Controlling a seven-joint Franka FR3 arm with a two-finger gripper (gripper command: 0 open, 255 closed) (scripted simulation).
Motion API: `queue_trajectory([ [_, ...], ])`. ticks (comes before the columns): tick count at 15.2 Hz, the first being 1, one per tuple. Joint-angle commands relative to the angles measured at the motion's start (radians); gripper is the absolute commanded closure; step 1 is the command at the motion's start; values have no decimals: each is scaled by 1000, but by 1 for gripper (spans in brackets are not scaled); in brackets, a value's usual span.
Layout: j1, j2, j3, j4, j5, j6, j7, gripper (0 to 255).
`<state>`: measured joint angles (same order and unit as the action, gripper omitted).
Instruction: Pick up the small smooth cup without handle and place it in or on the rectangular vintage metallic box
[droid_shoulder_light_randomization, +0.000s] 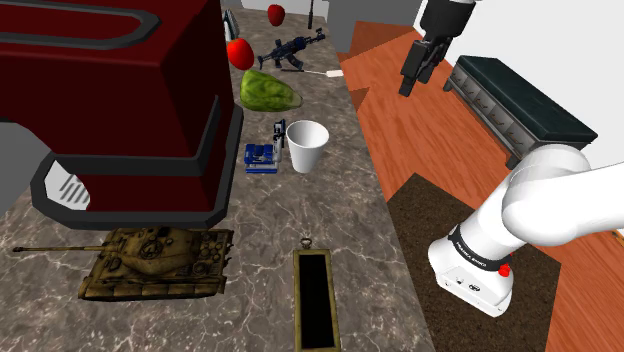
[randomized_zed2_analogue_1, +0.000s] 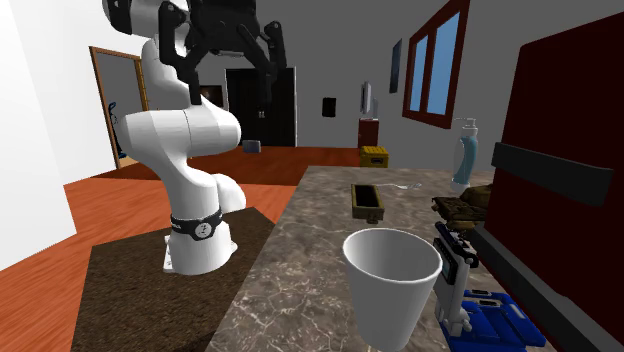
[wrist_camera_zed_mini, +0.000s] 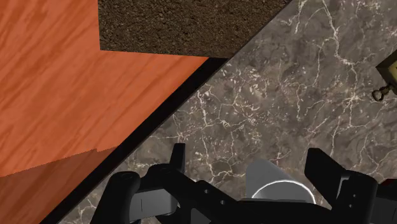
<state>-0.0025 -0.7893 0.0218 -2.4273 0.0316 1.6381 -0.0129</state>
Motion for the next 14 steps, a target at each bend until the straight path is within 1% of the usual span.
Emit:
queue_trajectory([
  [1,0,0,0,0,0,0,0,0],
  [8,25,193,-12,-45,57,259,-31,0],
  [14,55,399,-22,-22,121,462,-76,0],
])
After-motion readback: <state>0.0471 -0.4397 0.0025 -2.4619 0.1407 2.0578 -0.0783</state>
